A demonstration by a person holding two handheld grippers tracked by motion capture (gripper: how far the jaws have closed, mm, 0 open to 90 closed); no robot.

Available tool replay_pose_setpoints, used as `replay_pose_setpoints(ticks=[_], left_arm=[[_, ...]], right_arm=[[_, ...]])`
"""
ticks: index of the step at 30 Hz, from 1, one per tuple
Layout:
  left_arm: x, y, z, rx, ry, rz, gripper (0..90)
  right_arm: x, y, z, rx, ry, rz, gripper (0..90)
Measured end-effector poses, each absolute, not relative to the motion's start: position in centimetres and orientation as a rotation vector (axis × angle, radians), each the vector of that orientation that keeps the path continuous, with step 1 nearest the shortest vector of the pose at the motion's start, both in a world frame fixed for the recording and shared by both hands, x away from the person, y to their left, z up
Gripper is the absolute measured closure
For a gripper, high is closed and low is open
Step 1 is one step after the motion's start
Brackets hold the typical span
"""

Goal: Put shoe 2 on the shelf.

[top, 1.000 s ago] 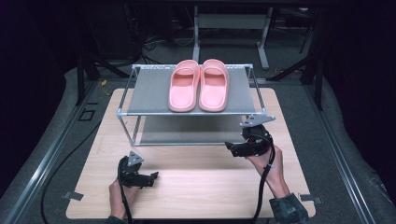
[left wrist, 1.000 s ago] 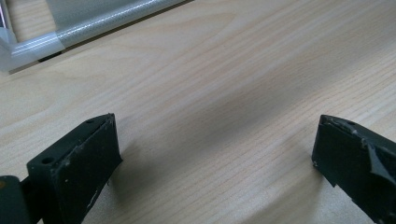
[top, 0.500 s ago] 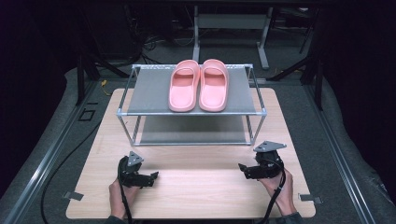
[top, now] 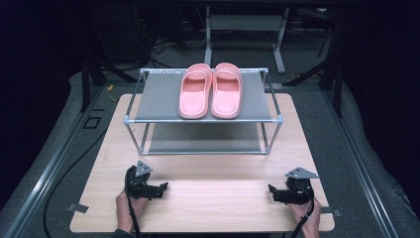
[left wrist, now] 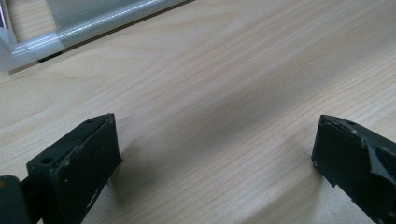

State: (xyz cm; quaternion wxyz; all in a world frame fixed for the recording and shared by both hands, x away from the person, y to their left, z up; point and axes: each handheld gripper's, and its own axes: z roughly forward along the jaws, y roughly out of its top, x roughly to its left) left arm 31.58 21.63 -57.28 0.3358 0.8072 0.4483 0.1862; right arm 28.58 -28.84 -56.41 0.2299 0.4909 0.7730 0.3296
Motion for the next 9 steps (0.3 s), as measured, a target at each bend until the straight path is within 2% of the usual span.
replay_pose_setpoints(ticks=[9], left_arm=[[31.58, 21.62, -57.28, 2.105, 1.17, 0.487, 0.6]], right_arm=[[28.5, -29.33, -56.86, 1.365, 2.118, 0.908, 10.0]])
